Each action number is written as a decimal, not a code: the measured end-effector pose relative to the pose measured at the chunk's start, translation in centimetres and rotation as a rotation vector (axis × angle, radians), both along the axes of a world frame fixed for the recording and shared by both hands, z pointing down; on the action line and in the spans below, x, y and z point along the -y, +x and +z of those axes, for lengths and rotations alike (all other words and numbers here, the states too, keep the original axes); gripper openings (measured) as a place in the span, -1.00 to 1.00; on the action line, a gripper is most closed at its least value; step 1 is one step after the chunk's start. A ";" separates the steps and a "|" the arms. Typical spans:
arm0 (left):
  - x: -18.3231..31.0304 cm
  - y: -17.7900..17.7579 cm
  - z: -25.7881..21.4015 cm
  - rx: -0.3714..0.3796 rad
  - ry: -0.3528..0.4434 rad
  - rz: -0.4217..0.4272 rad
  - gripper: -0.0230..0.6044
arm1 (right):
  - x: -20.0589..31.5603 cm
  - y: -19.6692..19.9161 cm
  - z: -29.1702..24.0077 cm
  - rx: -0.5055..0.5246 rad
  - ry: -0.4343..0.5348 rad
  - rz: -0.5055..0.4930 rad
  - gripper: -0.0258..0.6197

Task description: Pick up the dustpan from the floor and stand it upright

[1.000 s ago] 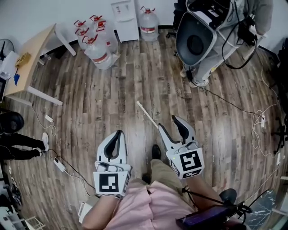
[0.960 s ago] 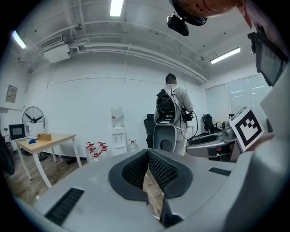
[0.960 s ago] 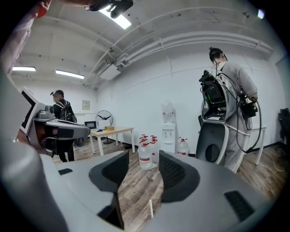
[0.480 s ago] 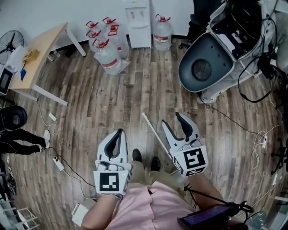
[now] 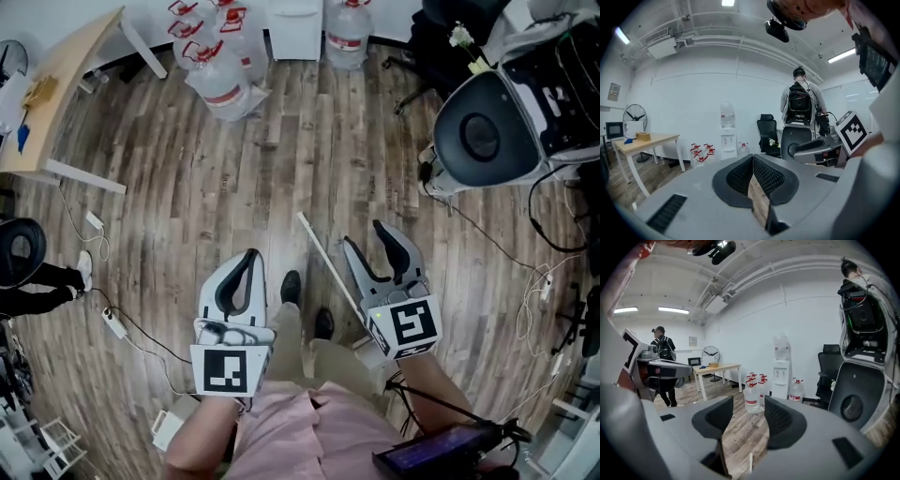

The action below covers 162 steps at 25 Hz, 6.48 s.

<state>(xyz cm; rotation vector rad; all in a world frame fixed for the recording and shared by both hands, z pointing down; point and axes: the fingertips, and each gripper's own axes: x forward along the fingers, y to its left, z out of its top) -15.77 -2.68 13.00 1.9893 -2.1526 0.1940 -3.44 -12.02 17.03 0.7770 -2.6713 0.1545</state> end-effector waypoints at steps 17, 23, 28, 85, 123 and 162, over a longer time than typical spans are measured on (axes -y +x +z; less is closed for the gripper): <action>8.1 -6.0 21.2 -0.074 -0.151 0.113 -0.88 | 4.3 -7.3 23.4 -0.186 -0.150 -0.073 -0.26; 9.0 -6.0 28.1 -0.073 -0.178 0.131 -0.88 | 4.6 -7.8 31.8 -0.235 -0.195 -0.093 -0.26; 9.2 -5.8 33.3 -0.078 -0.211 0.138 -0.88 | 4.5 -7.5 38.5 -0.277 -0.249 -0.091 -0.26; 10.5 -8.3 56.4 -0.056 -0.266 0.222 -0.88 | 3.4 -7.0 79.5 -0.702 -0.416 -0.144 -0.48; 10.5 -4.7 42.3 -0.012 -0.151 0.245 -0.88 | 4.8 -2.7 66.9 -0.711 -0.392 -0.084 -0.72; 2.1 18.1 9.2 0.173 0.001 0.586 -0.88 | -1.7 22.8 28.5 -0.324 -0.167 0.283 -0.75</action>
